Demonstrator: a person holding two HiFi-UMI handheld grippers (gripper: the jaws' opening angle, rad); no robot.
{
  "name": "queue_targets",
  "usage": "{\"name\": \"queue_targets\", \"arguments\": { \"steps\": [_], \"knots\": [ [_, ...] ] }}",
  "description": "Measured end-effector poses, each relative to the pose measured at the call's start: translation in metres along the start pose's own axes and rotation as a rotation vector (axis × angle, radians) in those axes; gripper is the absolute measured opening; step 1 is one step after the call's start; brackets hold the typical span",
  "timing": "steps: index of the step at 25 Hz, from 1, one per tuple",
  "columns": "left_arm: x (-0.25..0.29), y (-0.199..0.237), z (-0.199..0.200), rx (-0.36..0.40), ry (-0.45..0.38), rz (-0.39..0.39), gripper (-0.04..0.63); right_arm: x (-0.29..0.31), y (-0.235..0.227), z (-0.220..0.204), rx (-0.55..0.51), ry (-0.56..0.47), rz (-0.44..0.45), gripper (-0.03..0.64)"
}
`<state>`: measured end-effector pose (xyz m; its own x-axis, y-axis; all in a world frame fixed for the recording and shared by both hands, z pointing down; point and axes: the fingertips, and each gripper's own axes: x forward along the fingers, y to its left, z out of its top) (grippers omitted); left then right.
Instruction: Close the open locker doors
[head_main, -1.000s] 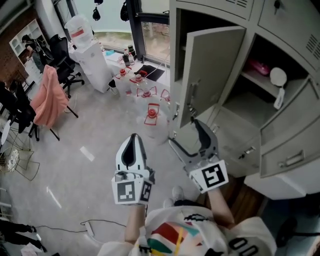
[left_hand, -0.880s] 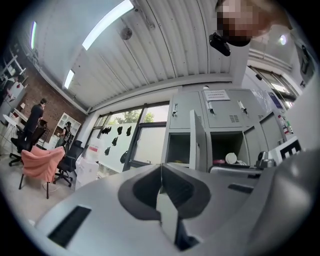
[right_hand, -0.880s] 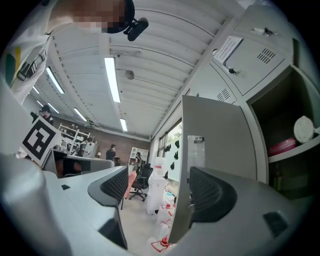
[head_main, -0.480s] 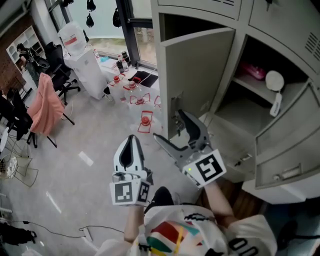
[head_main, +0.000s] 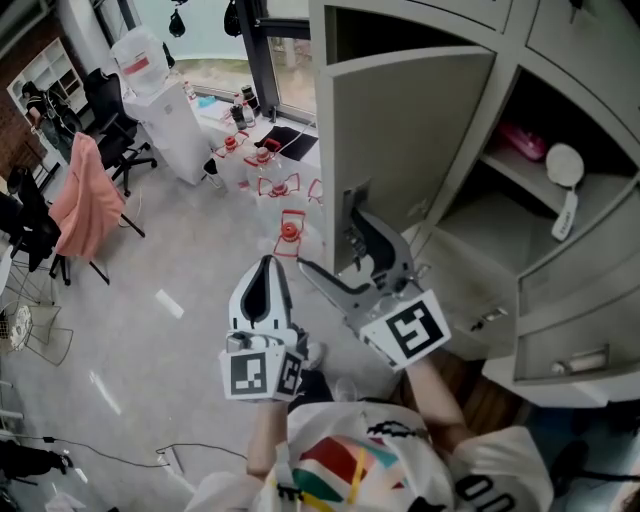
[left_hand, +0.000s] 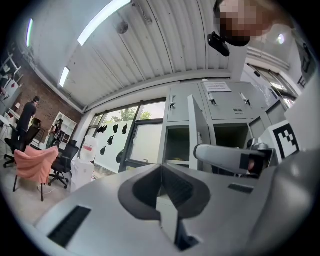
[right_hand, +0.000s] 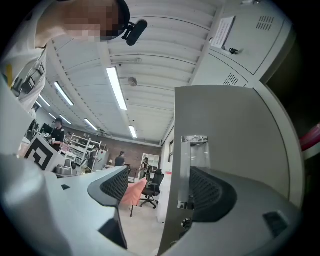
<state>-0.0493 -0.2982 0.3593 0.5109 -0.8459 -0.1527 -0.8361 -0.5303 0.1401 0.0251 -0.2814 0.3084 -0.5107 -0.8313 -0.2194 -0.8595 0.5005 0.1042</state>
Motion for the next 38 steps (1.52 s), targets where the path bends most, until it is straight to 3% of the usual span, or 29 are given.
{"name": "queue_targets", "arguments": {
  "steps": [18,38],
  "knots": [
    [0.094,0.059,0.001,0.000,-0.003,-0.092,0.008,0.094,-0.049,-0.037,-0.032,0.060,-0.072,0.354],
    [0.202,0.094,-0.007,-0.036,0.023,-0.266,0.008,0.175,-0.163,-0.068,-0.055,0.123,-0.356,0.354]
  ]
}}
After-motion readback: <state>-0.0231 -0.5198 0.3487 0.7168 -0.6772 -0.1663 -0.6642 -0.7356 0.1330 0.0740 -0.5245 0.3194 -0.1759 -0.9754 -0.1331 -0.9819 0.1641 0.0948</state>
